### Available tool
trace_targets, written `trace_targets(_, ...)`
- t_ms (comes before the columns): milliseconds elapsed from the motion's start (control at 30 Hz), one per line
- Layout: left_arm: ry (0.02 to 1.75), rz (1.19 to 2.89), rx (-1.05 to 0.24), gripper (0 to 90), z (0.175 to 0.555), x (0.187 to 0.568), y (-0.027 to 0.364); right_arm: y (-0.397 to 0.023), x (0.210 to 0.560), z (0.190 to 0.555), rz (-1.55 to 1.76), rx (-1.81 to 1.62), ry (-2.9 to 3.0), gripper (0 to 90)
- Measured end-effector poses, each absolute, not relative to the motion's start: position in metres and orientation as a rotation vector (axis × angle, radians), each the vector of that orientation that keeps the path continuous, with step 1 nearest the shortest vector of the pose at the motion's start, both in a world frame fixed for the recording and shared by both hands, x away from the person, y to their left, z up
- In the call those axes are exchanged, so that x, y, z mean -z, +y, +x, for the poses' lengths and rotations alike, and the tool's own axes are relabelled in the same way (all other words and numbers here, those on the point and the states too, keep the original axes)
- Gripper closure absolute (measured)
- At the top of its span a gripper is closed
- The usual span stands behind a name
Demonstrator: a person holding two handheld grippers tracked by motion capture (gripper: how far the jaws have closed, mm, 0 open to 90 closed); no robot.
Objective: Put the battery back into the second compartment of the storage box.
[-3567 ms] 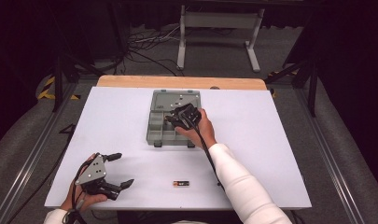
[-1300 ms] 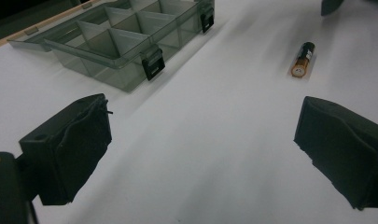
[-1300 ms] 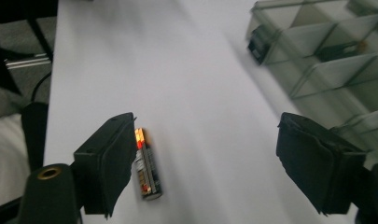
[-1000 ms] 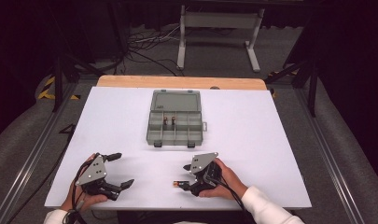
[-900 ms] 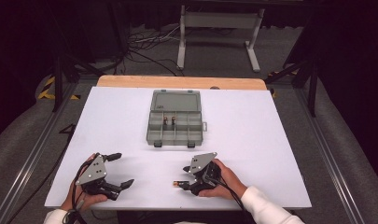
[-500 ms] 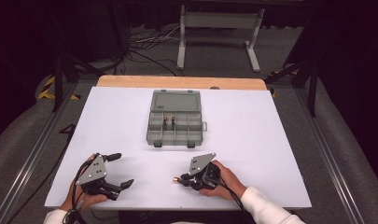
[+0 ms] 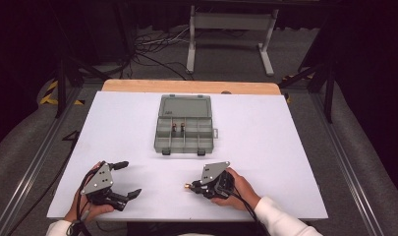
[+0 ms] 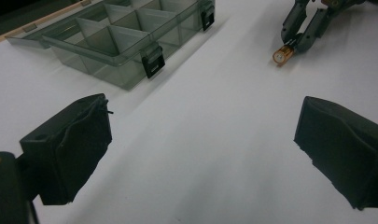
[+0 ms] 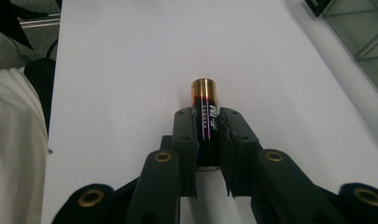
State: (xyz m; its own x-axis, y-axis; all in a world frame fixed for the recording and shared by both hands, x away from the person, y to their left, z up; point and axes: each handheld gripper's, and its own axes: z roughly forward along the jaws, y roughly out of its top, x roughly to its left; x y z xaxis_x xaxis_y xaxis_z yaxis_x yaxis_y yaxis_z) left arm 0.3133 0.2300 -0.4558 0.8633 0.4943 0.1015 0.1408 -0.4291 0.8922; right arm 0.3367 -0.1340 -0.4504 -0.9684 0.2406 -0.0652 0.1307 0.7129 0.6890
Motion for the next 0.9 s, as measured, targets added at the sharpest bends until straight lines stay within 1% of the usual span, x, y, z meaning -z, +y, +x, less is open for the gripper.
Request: trace_targets(900, 0.473, 1.990, -0.441, 4.0, 0.313, 0.455, 0.232, -0.158, 0.419, 0.353, 0.449, -1.177, 2.606, 78.1)
